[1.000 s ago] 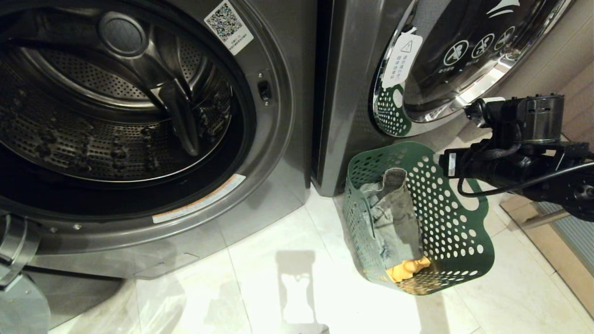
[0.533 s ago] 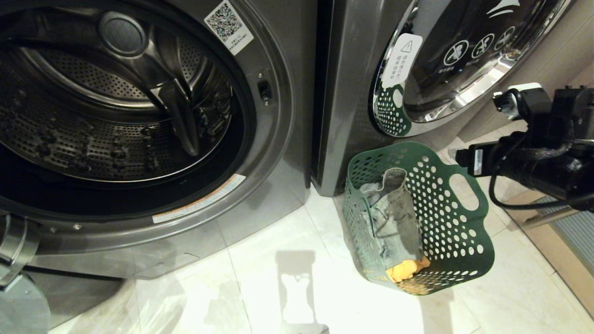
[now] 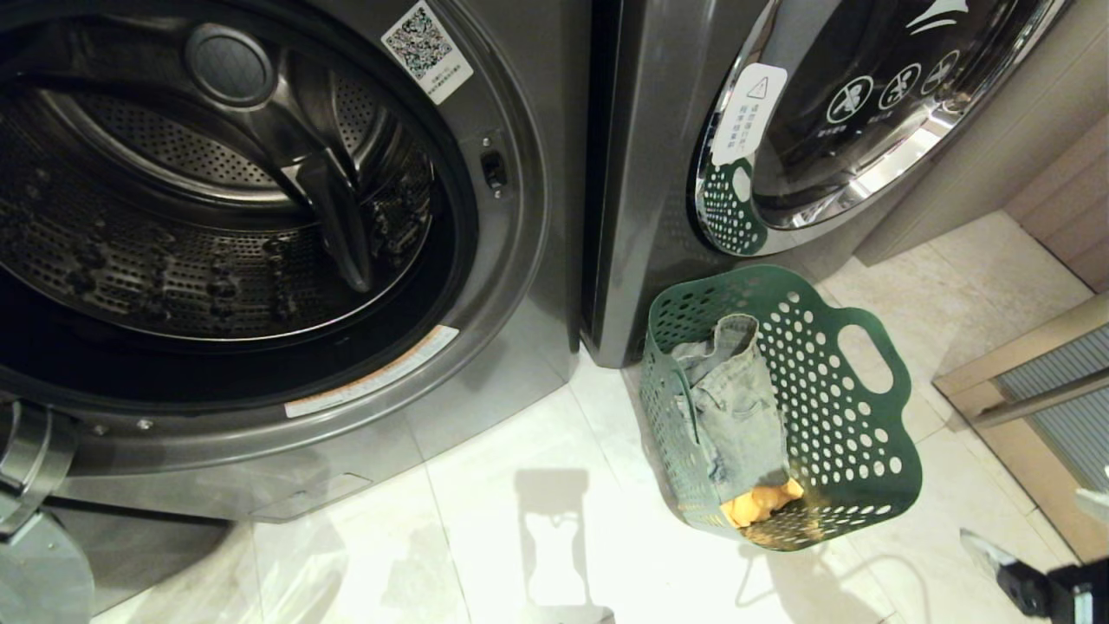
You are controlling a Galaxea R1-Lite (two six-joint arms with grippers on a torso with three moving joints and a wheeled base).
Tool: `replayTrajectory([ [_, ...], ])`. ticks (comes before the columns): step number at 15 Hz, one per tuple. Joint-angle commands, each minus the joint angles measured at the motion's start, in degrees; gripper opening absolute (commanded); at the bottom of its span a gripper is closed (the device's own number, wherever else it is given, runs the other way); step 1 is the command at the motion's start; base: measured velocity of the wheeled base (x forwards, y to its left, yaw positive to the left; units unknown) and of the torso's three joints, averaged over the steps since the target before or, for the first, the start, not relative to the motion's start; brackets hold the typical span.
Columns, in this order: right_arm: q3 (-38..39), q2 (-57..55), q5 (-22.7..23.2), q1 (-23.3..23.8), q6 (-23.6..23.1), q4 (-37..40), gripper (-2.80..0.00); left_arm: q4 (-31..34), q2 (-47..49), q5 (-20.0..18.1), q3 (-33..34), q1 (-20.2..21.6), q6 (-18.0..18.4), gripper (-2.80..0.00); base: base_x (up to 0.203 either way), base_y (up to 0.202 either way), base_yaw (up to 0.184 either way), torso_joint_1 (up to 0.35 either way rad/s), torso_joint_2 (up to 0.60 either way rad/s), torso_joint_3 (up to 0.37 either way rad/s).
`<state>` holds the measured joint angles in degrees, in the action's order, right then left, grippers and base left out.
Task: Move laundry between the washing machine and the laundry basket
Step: Close the washing machine door with the left hand
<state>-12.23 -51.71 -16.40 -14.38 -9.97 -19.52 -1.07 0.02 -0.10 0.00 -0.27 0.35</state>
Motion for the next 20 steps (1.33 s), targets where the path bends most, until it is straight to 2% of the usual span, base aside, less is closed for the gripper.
replayTrajectory([
  [1, 5.5, 13.4, 1.7, -0.2, -0.1, 4.0, 0.0, 0.0, 0.0, 0.0, 0.4, 0.0, 0.0, -2.8, 0.0, 0.0, 0.0, 0.0, 0.0, 0.0],
  [3, 8.0, 21.7, 6.2, -0.4, -0.2, 16.0, 0.0, 0.0, 0.0, 0.0, 0.4, 0.0, 0.0, -2.8, 0.0, 0.0, 0.0, 0.0, 0.0, 0.0],
  [4, 7.7, 24.7, 10.8, -0.3, 0.0, 24.1, 0.0, 0.0, 0.0, 0.0, 0.4, 0.0, 0.0, -2.8, 0.0, 0.0, 0.0, 0.0, 0.0, 0.0],
  [5, 7.5, 27.4, 16.2, -0.2, 0.0, 28.7, 0.0, 0.0, 0.0, 0.0, 0.4, 0.0, 0.0, -2.8, 0.0, 0.0, 0.0, 0.0, 0.0, 0.0],
  [6, 7.2, 28.5, 19.4, -0.3, 0.2, 31.0, 0.0, 0.0, 0.0, 0.1, 0.4, 0.0, -0.1, -2.8, 0.0, 0.0, 0.0, 0.0, 0.0, 0.0],
  [10, 6.8, 27.4, 16.9, 1.7, 2.0, 33.4, 0.0, 0.0, 0.0, 0.1, 0.4, 0.0, 0.1, -2.8, 0.0, 0.0, 0.0, 0.0, 0.0, 0.0],
  [12, 6.8, 35.0, 16.5, 9.2, 2.0, 33.5, 0.0, -0.1, 0.0, 0.0, 0.4, 0.0, 0.2, -2.8, 0.0, 0.0, 0.0, 0.0, 0.0, 0.0],
  [14, 6.8, 44.1, 16.6, 12.0, 1.9, 33.6, 0.0, 0.0, 0.0, 0.0, 0.3, 0.0, 0.1, -2.8, 0.0, 0.0, 0.0, 0.0, 0.0, 0.0],
  [16, 6.8, 51.1, 17.7, 13.3, 1.7, 33.6, 0.0, 0.0, 0.0, 0.1, 0.4, 0.0, 0.0, -2.8, 0.0, 0.0, 0.0, 0.0, 0.0, 0.0],
  [20, 8.2, 51.6, 17.4, 14.1, 3.0, 30.2, 0.0, 0.1, 0.0, 0.1, 0.4, 0.0, 0.1, -2.8, 0.0, 0.0, 0.0, 0.0, 0.0, 0.0],
])
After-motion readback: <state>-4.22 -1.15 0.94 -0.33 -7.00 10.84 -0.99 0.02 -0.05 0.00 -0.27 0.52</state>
